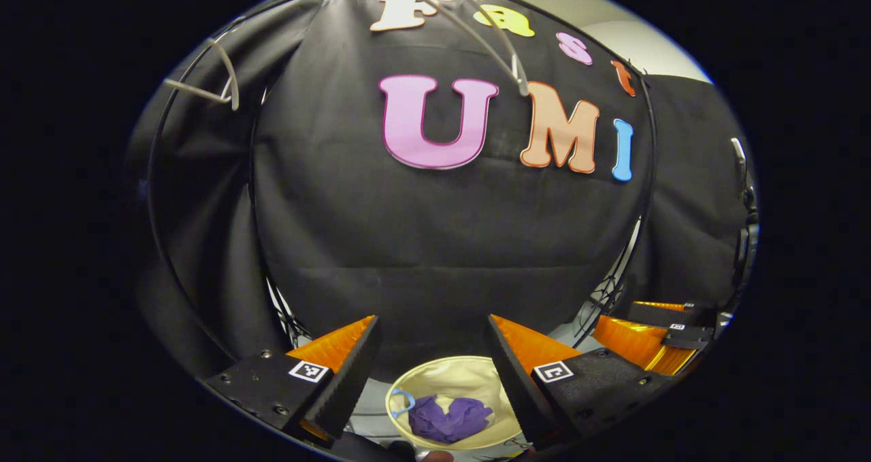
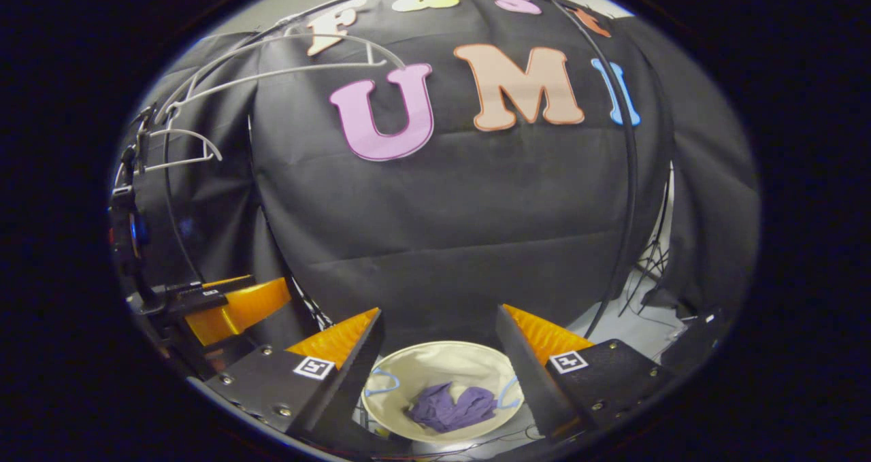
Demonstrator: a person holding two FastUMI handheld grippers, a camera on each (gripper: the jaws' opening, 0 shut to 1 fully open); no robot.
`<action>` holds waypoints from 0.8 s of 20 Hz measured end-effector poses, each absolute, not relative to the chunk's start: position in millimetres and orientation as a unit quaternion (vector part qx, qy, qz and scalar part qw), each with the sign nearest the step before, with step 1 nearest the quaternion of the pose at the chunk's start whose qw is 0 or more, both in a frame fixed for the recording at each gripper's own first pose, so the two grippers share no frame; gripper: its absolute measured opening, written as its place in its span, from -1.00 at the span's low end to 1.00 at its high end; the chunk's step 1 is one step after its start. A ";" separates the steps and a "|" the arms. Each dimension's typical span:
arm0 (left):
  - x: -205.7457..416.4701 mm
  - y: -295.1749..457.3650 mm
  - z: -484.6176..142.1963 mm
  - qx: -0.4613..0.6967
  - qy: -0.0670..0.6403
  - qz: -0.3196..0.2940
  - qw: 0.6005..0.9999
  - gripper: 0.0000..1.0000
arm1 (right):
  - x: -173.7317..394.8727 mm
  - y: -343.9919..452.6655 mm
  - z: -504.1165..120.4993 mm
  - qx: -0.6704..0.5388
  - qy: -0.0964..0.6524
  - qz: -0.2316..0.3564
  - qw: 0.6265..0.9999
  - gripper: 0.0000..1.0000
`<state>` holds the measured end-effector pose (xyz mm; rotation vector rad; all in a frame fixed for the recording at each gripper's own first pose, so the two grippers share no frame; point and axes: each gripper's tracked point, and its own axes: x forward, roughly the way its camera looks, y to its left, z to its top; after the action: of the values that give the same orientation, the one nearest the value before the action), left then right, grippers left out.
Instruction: Grasp the clothes on the hanger with both hands and then place them into the laundry hamper below.
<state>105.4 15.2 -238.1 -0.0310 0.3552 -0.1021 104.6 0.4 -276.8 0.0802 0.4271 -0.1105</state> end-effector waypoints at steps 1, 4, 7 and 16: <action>105.4 14.4 -227.6 -0.010 0.169 -0.052 0.984 0.88 | 104.3 1.5 -262.3 0.034 0.203 -0.054 0.977 0.97; 100.1 0.4 -198.3 -0.041 0.165 -0.072 0.983 0.87 | 100.8 11.5 -222.6 0.033 0.169 -0.049 0.984 1.00; 104.7 3.3 -161.9 -0.047 0.133 -0.066 0.988 0.89 | 93.6 18.3 -190.6 0.031 0.144 -0.043 0.988 0.97; 91.0 1.3 -109.8 -0.031 0.070 -0.047 0.996 0.87 | 75.0 19.7 -126.8 0.004 0.061 -0.039 0.997 0.84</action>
<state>91.0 1.3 -109.8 -0.0617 0.1402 -0.0946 75.0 19.7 -126.8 0.0085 0.1227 -0.0783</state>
